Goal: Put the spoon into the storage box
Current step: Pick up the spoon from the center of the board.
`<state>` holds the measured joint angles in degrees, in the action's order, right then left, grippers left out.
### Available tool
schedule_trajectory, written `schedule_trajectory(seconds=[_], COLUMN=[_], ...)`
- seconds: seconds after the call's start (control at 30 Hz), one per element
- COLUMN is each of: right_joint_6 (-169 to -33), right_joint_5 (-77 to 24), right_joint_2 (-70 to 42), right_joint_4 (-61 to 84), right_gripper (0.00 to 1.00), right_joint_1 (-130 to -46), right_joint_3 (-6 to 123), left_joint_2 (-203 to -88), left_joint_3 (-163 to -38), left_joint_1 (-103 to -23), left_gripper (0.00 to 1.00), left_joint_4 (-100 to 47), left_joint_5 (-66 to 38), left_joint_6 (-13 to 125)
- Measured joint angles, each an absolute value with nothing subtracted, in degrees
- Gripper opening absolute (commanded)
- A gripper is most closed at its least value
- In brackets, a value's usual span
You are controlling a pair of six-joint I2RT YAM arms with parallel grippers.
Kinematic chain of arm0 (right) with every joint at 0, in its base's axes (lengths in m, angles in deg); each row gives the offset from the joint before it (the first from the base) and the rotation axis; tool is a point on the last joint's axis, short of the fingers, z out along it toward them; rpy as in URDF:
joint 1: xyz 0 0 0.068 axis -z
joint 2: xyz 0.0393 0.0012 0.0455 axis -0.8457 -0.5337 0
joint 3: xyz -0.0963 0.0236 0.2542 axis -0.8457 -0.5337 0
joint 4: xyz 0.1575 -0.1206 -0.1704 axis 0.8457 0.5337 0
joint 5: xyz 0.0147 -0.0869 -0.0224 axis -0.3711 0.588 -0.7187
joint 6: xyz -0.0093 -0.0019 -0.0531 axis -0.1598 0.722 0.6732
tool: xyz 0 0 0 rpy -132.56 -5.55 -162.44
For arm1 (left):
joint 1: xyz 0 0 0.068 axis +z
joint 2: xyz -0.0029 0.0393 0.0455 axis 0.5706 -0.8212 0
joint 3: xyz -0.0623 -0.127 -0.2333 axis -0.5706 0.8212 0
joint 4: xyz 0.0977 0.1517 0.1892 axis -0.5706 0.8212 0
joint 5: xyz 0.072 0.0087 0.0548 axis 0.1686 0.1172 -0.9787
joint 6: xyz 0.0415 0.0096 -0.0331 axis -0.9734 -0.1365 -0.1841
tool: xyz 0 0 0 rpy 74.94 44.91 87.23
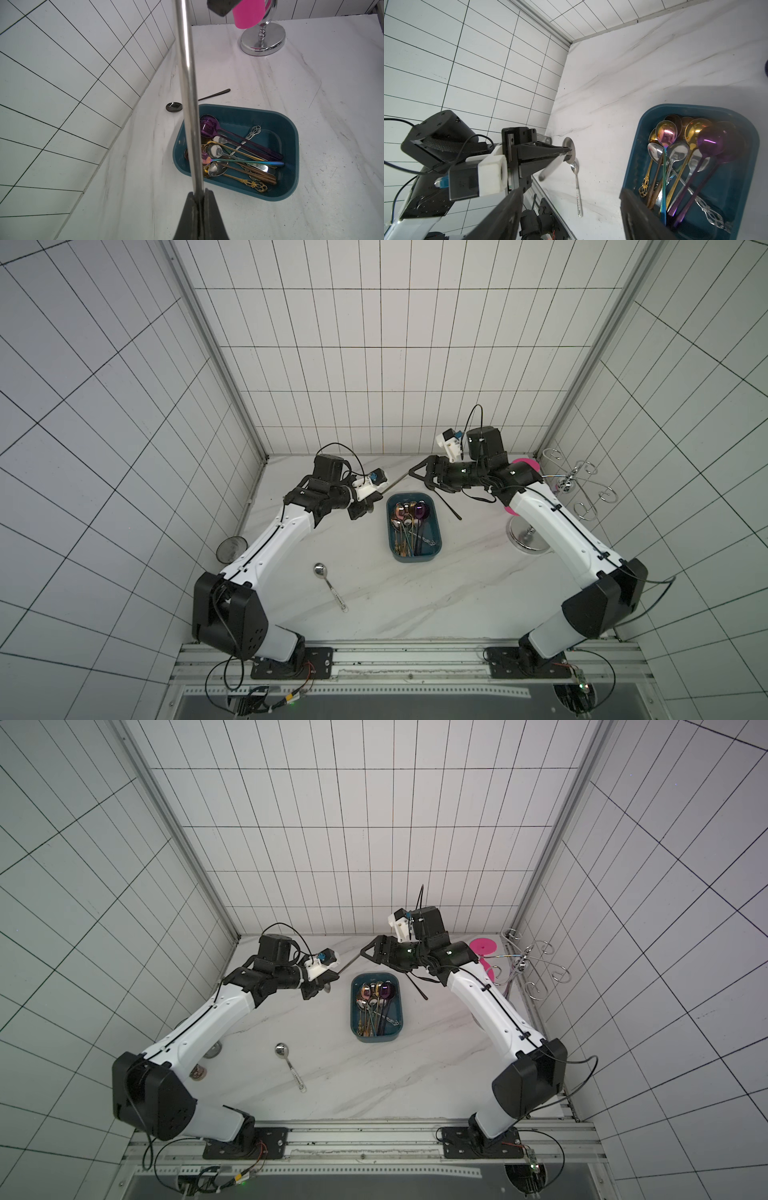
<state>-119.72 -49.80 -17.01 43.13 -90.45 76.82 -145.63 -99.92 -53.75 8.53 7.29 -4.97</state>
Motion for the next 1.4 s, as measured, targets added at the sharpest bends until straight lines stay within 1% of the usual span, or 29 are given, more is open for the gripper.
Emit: schedule_trajectory(seconds=[0.07,0.2,0.33,0.5,0.67,0.77,0.87,0.9,0.93,0.97,1.0,1.03,1.1,1.2,1.33,1.4], right_joint_6=[-119.8,-119.9,-119.8,-119.5,-119.3,-119.1,-118.3,-117.9,-117.5,-116.9,-116.0,-115.3,-113.1,-108.8,-101.4,-96.7], right_joint_5=[-50.3,-51.3,-52.0,-52.9,-53.7,-54.2,-54.0,-54.0,-54.0,-53.9,-53.8,-53.5,-52.8,-51.1,-48.0,-46.1], right_joint_2=[-17.7,-19.6,-21.8,-23.2,-23.5,-23.5,-23.6,-23.7,-23.7,-23.9,-23.9,-23.9,-23.9,-23.9,-23.9,-23.8], right_joint_4=[43.1,42.8,42.9,42.9,42.9,43.0,43.3,43.5,43.9,44.7,45.3,46.1,47.9,52.0,55.4,56.4], right_gripper=[0.67,0.55,0.47,0.34,0.18,0.0,0.0,0.0,0.0,0.0,0.0,0.0,0.0,0.0,0.0,0.0], right_joint_1=[-90.8,-90.9,-91.2,-91.6,-92.0,-92.0,-92.0,-92.0,-92.0,-92.0,-92.0,-92.0,-92.0,-92.0,-92.0,-92.0], right_joint_3=[77.9,79.3,80.5,81.1,81.1,81.1,81.1,81.2,81.4,81.8,82.2,82.6,83.4,85.5,88.0,88.1], left_joint_2=[-145.6,-145.6,-145.6,-145.6,-145.6,-145.6,-145.6,-145.6,-145.6,-145.6,-145.6,-145.6,-145.6,-145.1,-143.4,-141.8], left_joint_3=[-99.9,-99.9,-99.9,-100.0,-100.0,-100.0,-100.0,-100.0,-100.0,-100.0,-100.0,-100.0,-100.0,-100.0,-100.7,-101.1], left_joint_1=[-54.0,-54.3,-54.7,-55.0,-55.0,-55.0,-55.0,-55.0,-55.0,-55.0,-55.0,-55.1,-55.1,-55.1,-54.7,-54.1], left_gripper=[0.0,0.0,0.0,0.0,0.0,0.0,0.0,0.03,0.1,0.24,0.35,0.44,0.57,0.66,0.74,0.76], left_joint_4=[8.5,9.0,9.4,9.6,10.1,10.3,10.4,10.5,10.7,10.7,10.6,10.6,10.7,11.2,13.6,14.8], left_joint_5=[7.3,7.2,7.2,7.2,7.2,7.0,6.8,6.7,6.7,6.6,6.5,6.4,6.0,5.0,3.9,3.9], left_joint_6=[-5.0,-5.2,-5.6,-6.0,-6.2,-6.2,-6.3,-6.3,-6.3,-6.4,-6.2,-6.0,-6.2,-5.8,-3.7,-1.5])
